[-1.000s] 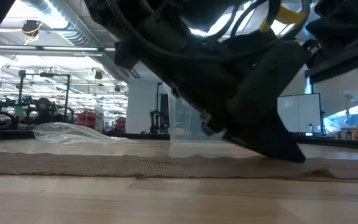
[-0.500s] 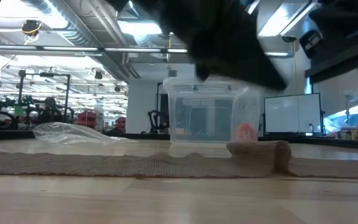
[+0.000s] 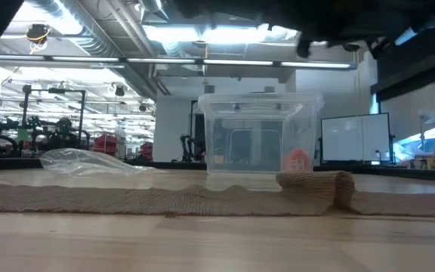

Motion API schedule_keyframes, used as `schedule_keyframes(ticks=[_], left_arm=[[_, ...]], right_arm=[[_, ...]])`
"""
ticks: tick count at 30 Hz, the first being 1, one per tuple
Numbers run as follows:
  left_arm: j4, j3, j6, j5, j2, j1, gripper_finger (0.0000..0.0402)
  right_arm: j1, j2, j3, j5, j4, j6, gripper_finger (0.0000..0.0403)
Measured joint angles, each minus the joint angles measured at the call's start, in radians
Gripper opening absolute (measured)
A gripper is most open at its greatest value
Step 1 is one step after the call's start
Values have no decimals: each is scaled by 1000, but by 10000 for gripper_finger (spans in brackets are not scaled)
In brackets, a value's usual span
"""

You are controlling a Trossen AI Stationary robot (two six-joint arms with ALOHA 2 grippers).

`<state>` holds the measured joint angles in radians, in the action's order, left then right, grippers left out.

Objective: Roll bandage
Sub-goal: Roll the brown bandage

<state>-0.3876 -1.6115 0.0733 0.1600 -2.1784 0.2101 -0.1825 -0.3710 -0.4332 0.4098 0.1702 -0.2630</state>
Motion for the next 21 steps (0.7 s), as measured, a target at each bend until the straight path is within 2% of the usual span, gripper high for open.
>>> schedule_keyframes(ticks=[6, 11, 16, 21], left_arm=[[187, -195, -52, -15, -116, -14, 85], [200, -299, -90, -15, -219, -18, 137], [168, -306, -86, -33, -286, -18, 154], [214, -306, 25, -60, -309, -16, 155]], right_arm=[[0, 12, 0, 9, 27, 29, 19], [0, 13, 0, 54, 68, 33, 78], [0, 13, 0, 54, 70, 55, 154], [0, 13, 0, 54, 91, 63, 201]])
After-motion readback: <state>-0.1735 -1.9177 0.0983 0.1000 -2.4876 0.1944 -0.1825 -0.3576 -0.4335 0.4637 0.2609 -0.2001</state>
